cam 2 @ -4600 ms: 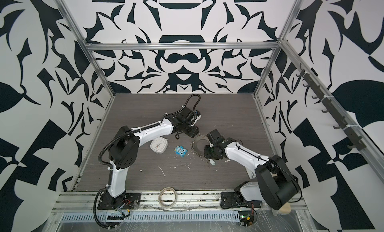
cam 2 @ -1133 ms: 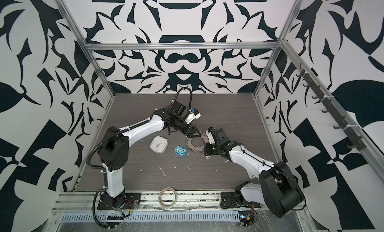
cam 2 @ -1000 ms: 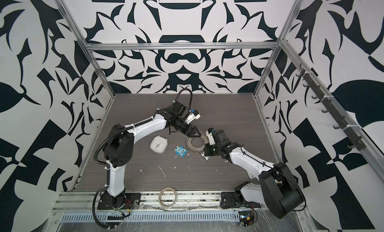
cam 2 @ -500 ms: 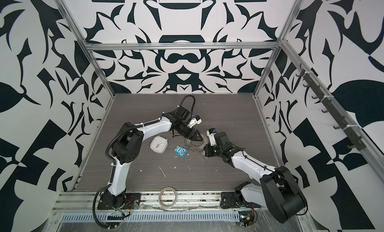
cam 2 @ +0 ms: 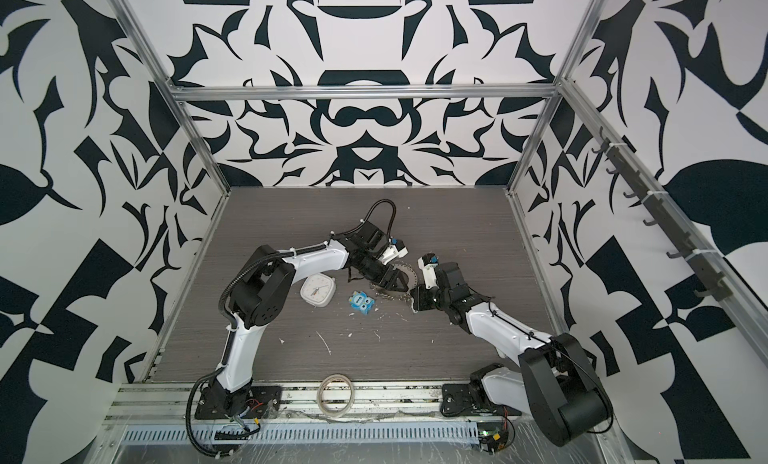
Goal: Remove the keys from the keyring
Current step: 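Grasp the metal ring plate edge with the left gripper beside the right gripper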
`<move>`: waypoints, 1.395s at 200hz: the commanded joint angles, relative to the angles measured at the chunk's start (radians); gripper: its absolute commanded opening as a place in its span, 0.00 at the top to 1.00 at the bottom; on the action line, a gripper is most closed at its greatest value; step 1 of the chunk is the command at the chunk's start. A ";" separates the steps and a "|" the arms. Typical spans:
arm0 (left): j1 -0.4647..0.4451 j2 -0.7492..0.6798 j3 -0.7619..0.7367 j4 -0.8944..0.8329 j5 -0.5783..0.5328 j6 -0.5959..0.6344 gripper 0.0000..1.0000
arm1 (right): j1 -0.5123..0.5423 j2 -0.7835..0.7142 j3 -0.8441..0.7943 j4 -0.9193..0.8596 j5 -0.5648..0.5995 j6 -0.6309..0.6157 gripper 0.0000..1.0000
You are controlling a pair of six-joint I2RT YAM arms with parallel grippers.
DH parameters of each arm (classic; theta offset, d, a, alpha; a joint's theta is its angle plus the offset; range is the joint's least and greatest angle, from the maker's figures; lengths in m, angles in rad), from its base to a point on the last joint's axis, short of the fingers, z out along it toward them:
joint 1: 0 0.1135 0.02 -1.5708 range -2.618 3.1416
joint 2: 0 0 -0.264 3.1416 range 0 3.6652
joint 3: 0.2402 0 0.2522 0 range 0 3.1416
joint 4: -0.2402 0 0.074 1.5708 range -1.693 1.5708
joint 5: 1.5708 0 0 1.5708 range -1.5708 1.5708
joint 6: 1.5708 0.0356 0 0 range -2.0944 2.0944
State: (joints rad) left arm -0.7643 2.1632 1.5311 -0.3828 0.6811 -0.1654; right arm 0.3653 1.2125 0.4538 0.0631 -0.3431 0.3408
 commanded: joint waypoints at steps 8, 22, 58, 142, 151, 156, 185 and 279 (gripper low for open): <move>-0.010 0.004 -0.011 -0.007 0.026 0.045 0.33 | -0.018 0.010 0.005 0.060 -0.054 -0.010 1.00; -0.020 0.004 -0.013 -0.008 0.009 0.060 0.33 | -0.027 0.017 0.009 0.061 -0.068 -0.009 1.00; -0.041 0.012 0.002 -0.012 -0.070 0.078 0.38 | -0.042 0.043 0.017 0.070 -0.110 -0.009 1.00; -0.067 0.024 -0.001 -0.011 -0.132 0.106 0.49 | -0.077 0.070 0.019 0.082 -0.190 -0.015 1.00; -0.066 0.027 0.000 -0.011 -0.136 0.106 0.51 | -0.078 0.077 0.021 0.086 -0.198 -0.015 1.00; -0.067 0.027 -0.001 -0.012 -0.138 0.106 0.53 | -0.078 0.080 0.022 0.088 -0.202 -0.014 1.00; -0.067 0.019 0.001 -0.022 -0.143 0.109 0.66 | -0.080 0.077 0.018 0.077 -0.200 -0.024 1.00; -0.059 0.002 0.039 -0.051 -0.129 0.091 0.97 | -0.082 0.062 0.034 0.004 -0.153 -0.081 1.00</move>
State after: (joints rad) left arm -0.8268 2.1685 1.5394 -0.3943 0.5426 -0.0746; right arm 0.2882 1.2968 0.4534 0.0715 -0.5087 0.2840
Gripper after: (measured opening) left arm 0.103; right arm 0.047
